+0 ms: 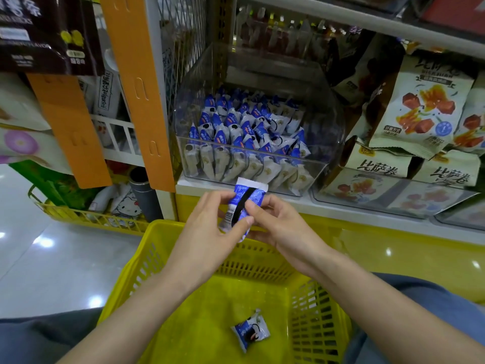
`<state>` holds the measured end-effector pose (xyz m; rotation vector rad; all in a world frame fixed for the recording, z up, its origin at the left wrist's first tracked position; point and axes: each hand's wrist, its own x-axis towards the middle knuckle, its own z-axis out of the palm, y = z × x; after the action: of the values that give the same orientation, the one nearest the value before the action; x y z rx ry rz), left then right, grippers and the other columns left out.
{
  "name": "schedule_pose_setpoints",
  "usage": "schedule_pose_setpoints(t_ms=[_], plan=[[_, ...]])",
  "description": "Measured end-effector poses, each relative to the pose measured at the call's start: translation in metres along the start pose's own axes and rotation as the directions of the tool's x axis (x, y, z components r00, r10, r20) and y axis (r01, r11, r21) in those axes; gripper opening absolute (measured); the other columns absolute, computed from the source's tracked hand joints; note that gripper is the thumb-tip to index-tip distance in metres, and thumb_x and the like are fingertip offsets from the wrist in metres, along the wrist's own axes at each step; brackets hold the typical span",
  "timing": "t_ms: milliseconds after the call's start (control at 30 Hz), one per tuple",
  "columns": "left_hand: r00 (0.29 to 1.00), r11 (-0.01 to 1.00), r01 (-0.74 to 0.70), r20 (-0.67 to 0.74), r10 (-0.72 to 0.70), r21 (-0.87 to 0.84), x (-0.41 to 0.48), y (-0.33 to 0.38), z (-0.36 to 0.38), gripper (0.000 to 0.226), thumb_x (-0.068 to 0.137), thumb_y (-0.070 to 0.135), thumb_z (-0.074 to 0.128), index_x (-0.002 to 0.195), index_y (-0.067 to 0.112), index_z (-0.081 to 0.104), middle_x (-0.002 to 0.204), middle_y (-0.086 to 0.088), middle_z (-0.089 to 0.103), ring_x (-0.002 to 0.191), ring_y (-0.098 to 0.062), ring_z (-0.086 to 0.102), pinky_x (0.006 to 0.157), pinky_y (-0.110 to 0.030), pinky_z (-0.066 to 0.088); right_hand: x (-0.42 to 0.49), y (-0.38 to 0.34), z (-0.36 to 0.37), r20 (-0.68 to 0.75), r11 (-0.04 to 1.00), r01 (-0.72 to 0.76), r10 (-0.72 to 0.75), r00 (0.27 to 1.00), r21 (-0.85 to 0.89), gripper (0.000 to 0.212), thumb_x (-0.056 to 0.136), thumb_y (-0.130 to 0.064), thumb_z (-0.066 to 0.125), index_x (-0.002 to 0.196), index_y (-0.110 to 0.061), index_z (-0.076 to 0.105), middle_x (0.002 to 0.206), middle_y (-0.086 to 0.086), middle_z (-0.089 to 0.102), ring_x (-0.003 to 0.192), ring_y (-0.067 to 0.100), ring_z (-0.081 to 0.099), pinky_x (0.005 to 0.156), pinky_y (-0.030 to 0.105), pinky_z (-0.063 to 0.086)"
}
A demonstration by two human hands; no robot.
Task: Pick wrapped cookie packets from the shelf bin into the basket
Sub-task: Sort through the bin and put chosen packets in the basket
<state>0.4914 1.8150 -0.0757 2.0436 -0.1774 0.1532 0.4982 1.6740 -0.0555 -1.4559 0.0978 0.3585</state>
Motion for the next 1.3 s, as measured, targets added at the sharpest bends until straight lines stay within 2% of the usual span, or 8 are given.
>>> schedule_pose_setpoints(t_ms=[267,400,500,700,833,1000,1100,1300], plan=[[0.989,0.968,0.066,0.145,-0.032,-0.241,0.003,0.001,0.000,0.037,0.091,0.005,0.052,0.098,0.042,0.053,0.103,0.012,0.065,0.091,-0.003,0.065,0.079,-0.026,0.054,0.002,0.001,0.000,0.002,0.997,0.071,-0.071,0.997,-0.039,0.029,0.089,-0.016,0.057,0.117,-0.013,0.049,0.103,0.004,0.068,0.079,0.012,0.065,0.073,0.031,0.055],[0.997,0.996,-0.010,0.077,0.017,-0.091,0.001,-0.002,-0.001,0.037,0.089,0.004,0.050,0.104,0.038,0.053,0.097,0.014,0.064,0.086,0.004,0.063,0.071,-0.013,0.051,0.001,0.003,0.003,0.009,0.988,0.119,-0.119,0.993,-0.102,0.028,0.088,-0.013,0.059,0.115,-0.017,0.052,0.114,0.010,0.064,0.089,0.014,0.064,0.071,0.028,0.056],[0.996,0.994,-0.092,0.012,0.091,0.067,0.001,-0.005,-0.004,0.021,0.091,0.014,0.051,0.109,0.022,0.058,0.089,0.005,0.067,0.079,-0.006,0.064,0.070,-0.024,0.049,0.001,0.005,0.006,0.052,0.975,0.147,-0.140,0.989,-0.167,0.029,0.087,-0.008,0.060,0.110,-0.023,0.052,0.115,0.010,0.062,0.087,0.016,0.063,0.071,0.027,0.055],[0.989,0.981,-0.127,-0.055,0.136,0.147,0.004,-0.004,-0.010,0.015,0.092,0.016,0.047,0.080,0.018,0.054,0.054,0.009,0.048,0.055,-0.003,0.049,0.049,-0.015,0.034,0.002,0.004,0.007,0.138,0.934,0.235,-0.204,0.969,-0.269,0.033,0.083,-0.005,0.063,0.100,-0.032,0.052,0.102,-0.010,0.062,0.090,0.002,0.060,0.083,0.024,0.051],[0.995,0.991,-0.089,-0.043,0.094,0.097,0.007,-0.004,-0.009,0.023,0.093,0.018,0.048,0.070,0.024,0.050,0.053,0.010,0.048,0.053,-0.002,0.049,0.049,-0.014,0.035,0.003,0.006,0.006,0.138,0.936,0.237,-0.207,0.969,-0.260,0.033,0.083,-0.004,0.063,0.100,-0.030,0.053,0.100,-0.008,0.062,0.088,0.003,0.061,0.079,0.022,0.053],[0.987,0.999,-0.037,0.158,0.035,0.010,0.000,-0.006,0.002,0.027,0.091,0.024,0.053,0.117,0.028,0.053,0.087,0.023,0.059,0.080,0.007,0.060,0.065,-0.007,0.045,0.006,0.007,-0.001,-0.016,0.977,0.128,-0.132,0.991,-0.173,0.017,0.093,-0.015,0.051,0.110,-0.015,0.052,0.104,0.007,0.064,0.081,0.010,0.062,0.067,0.023,0.056],[0.974,0.992,0.030,0.225,-0.003,-0.121,-0.002,-0.004,0.007,0.032,0.092,0.014,0.052,0.110,0.040,0.045,0.098,0.026,0.057,0.087,0.007,0.060,0.073,-0.009,0.046,0.008,0.011,-0.003,-0.080,0.977,0.108,-0.124,0.989,-0.186,0.024,0.090,-0.017,0.056,0.114,-0.014,0.050,0.109,0.008,0.064,0.080,0.011,0.063,0.069,0.027,0.056],[0.963,0.847,0.229,0.240,-0.125,-0.480,0.000,0.005,0.009,0.017,0.092,0.016,0.051,0.098,0.029,0.060,0.090,0.015,0.069,0.087,0.004,0.062,0.078,-0.015,0.050,0.008,0.019,-0.006,-0.092,0.725,0.260,-0.406,0.909,-0.638,0.056,0.075,-0.022,0.075,0.121,-0.016,0.043,0.110,-0.007,0.057,0.100,0.004,0.055,0.085,0.015,0.045]])
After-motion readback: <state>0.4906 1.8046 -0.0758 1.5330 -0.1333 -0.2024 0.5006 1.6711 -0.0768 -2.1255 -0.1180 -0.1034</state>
